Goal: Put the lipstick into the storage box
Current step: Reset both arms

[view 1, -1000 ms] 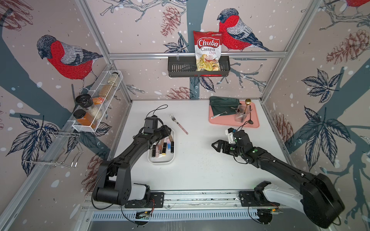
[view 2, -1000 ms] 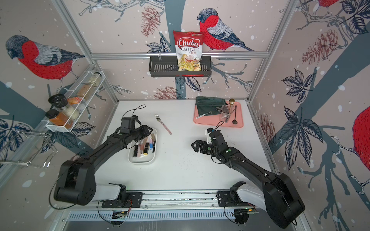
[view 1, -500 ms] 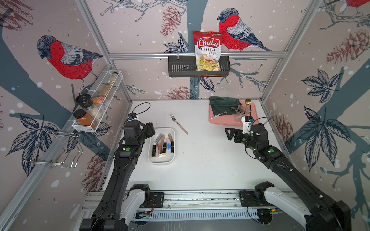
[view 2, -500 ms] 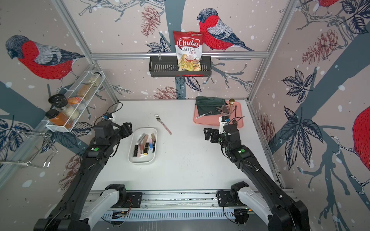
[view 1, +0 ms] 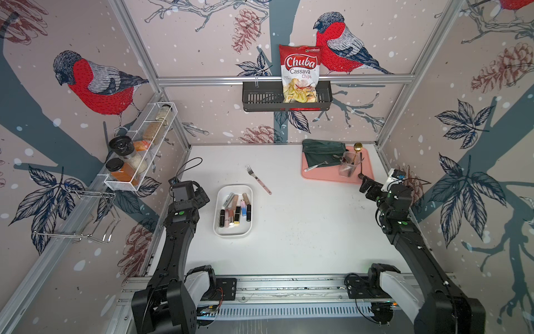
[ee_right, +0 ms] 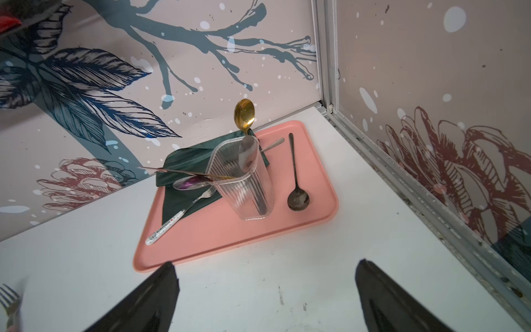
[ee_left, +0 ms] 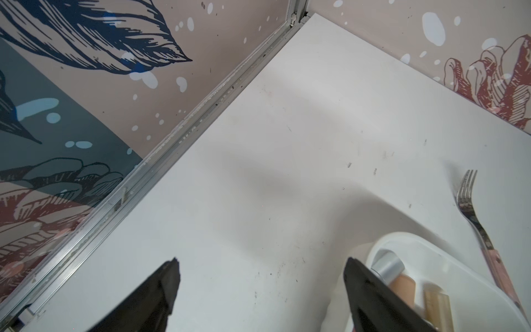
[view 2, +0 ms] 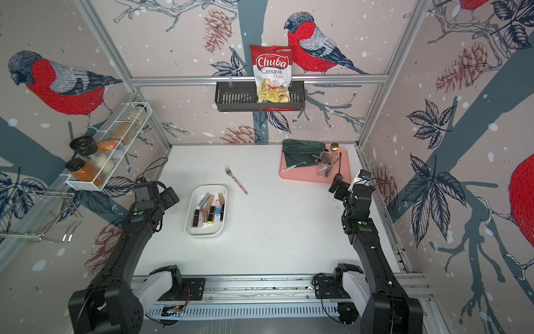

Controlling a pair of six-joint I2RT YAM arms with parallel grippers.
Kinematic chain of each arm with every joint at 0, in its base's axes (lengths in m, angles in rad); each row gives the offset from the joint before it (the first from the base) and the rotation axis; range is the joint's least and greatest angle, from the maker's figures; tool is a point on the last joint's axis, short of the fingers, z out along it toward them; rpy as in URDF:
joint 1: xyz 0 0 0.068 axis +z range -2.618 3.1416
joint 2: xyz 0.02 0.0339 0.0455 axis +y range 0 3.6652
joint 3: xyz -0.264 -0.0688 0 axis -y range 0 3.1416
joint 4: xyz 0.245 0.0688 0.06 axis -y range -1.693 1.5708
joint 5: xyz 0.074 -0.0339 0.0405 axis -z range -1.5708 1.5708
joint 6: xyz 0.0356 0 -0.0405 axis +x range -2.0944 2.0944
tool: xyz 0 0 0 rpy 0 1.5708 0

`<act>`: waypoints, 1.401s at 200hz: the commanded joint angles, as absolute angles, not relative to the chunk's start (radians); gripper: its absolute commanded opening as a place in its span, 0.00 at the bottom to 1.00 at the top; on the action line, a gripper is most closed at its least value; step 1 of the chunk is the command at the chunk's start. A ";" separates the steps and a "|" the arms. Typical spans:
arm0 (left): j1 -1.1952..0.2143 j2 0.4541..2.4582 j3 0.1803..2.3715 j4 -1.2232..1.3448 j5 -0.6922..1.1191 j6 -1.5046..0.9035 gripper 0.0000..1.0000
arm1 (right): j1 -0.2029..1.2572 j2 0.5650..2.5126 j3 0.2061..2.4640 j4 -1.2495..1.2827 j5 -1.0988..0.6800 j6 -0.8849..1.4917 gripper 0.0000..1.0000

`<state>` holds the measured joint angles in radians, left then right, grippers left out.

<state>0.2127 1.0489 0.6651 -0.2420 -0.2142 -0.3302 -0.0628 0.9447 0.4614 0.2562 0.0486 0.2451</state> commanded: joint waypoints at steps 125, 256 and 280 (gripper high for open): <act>0.230 1.258 0.305 0.759 0.079 -0.227 0.96 | -0.032 1.403 0.274 1.053 0.091 0.121 1.00; -0.002 1.545 0.139 1.473 -0.176 -0.046 0.96 | 0.020 1.532 0.180 1.356 0.088 0.047 1.00; -0.014 1.513 0.180 1.323 -0.230 -0.065 0.96 | 0.021 1.531 0.175 1.365 0.083 0.040 1.00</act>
<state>-0.0048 1.5478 0.1410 1.2854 -0.1467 -0.0734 0.0189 1.5280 0.1783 1.3014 0.0795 0.0570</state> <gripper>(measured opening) 0.956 0.999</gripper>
